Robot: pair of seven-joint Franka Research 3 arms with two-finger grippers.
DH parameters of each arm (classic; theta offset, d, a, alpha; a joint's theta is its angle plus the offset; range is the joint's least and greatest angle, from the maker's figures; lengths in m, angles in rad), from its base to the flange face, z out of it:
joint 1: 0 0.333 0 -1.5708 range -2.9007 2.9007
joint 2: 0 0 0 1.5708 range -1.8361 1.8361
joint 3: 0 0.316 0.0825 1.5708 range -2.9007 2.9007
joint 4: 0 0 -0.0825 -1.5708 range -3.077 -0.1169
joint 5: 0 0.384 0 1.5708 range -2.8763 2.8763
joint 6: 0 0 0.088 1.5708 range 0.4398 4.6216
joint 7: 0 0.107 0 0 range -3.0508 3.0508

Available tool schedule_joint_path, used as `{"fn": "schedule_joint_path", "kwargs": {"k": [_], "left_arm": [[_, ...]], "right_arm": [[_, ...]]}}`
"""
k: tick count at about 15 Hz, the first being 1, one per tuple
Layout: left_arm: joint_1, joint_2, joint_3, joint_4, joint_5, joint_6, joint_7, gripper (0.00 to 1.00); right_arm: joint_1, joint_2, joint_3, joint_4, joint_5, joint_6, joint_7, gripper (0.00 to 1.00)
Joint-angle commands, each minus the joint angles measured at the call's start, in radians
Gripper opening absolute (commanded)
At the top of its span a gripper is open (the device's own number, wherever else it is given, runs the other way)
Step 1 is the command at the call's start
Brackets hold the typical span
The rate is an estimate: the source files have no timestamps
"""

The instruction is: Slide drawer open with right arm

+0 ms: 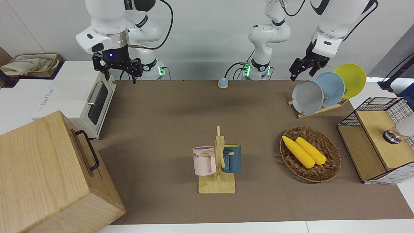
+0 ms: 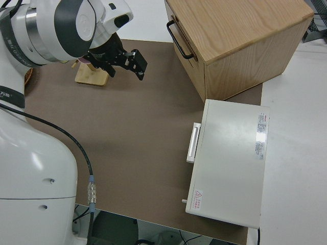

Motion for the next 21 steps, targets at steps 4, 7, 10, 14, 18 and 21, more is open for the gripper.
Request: {"fn": "schedule_joint_path", "kwargs": {"k": [4,7,10,14,18,21], "left_arm": [[-0.001,-0.008,0.004,0.004,-0.001,-0.017,0.009,0.99],[-0.001,-0.008,0.004,0.004,-0.001,-0.015,0.009,0.99],[-0.001,-0.008,0.004,0.004,-0.001,-0.017,0.009,0.99],[-0.001,-0.008,0.004,0.004,-0.001,-0.015,0.009,0.99],[-0.001,-0.008,0.004,0.004,-0.001,-0.015,0.009,0.99],[-0.001,-0.008,0.004,0.004,-0.001,-0.017,0.009,0.99]], "right_arm": [[0.023,0.014,0.169,-0.078,-0.290,-0.002,0.102,0.985],[0.029,0.026,0.256,-0.139,-0.418,0.010,0.210,0.985],[0.054,0.040,0.275,-0.153,-0.496,0.008,0.216,0.985],[0.083,0.077,0.329,-0.256,-0.737,0.007,0.239,0.987],[0.109,0.127,0.323,-0.270,-0.881,0.002,0.244,0.987],[0.113,0.187,0.321,-0.287,-1.025,0.002,0.322,0.987]]}}
